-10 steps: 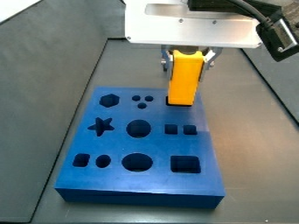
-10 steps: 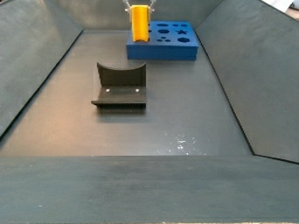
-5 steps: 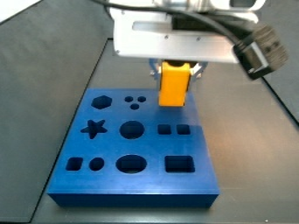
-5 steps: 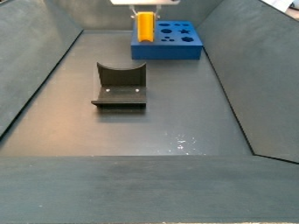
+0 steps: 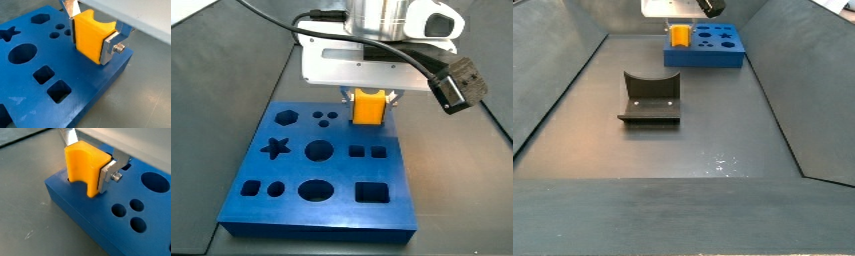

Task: Pick up the arch object. Move up. Rotate the arch object. Move to above the board. Insert the arch object.
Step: Insert the arch object.

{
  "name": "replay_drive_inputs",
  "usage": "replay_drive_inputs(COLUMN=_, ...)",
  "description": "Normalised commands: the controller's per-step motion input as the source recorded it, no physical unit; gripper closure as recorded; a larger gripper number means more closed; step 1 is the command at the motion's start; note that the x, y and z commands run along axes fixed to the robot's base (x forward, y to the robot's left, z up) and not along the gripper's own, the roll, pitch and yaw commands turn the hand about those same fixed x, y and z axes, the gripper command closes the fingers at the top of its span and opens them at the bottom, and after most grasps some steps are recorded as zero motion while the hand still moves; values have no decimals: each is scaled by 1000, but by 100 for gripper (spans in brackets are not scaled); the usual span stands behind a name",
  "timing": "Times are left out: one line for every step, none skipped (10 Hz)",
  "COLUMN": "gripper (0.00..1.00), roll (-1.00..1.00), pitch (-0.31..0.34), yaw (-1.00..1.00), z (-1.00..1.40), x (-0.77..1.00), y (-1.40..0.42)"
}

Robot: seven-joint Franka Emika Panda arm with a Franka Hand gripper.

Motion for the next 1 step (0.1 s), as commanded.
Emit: replay_drive_inputs(gripper=100, roll=0, pitch=0, yaw=0, z=0, x=0, y=0)
